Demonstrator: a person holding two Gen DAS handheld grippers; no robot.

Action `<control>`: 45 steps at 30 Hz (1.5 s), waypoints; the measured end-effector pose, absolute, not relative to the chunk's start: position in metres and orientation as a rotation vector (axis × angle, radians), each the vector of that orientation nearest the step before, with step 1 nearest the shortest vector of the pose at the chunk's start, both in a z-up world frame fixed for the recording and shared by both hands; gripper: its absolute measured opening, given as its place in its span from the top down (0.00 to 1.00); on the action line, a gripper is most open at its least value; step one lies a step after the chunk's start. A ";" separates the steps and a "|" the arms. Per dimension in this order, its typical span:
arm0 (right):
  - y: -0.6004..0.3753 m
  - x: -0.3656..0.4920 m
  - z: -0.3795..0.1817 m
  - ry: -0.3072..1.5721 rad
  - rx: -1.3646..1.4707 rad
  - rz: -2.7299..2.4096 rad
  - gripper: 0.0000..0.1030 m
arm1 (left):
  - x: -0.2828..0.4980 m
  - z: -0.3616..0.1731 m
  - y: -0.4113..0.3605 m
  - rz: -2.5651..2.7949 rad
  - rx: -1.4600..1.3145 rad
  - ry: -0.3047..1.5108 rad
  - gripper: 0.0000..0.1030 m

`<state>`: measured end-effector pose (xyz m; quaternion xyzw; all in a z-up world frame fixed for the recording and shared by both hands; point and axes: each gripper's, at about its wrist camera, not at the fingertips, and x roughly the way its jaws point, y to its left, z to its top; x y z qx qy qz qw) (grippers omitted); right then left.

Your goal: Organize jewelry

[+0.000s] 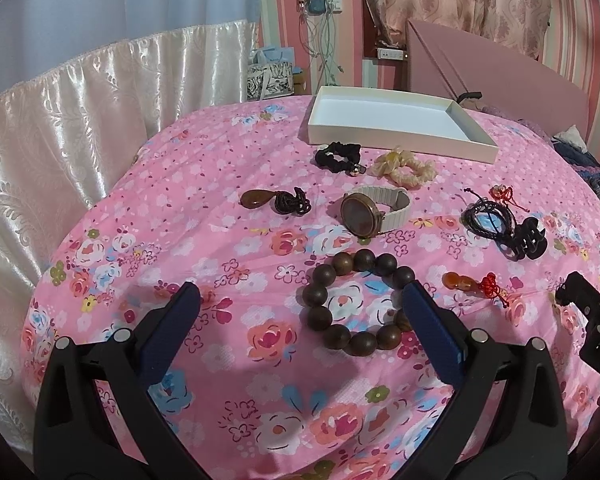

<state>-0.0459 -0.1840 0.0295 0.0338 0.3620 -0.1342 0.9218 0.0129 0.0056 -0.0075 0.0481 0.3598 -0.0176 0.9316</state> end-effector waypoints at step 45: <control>-0.181 -0.043 0.020 0.795 0.065 -0.292 0.02 | 0.017 -0.015 0.008 -0.059 0.084 0.775 0.03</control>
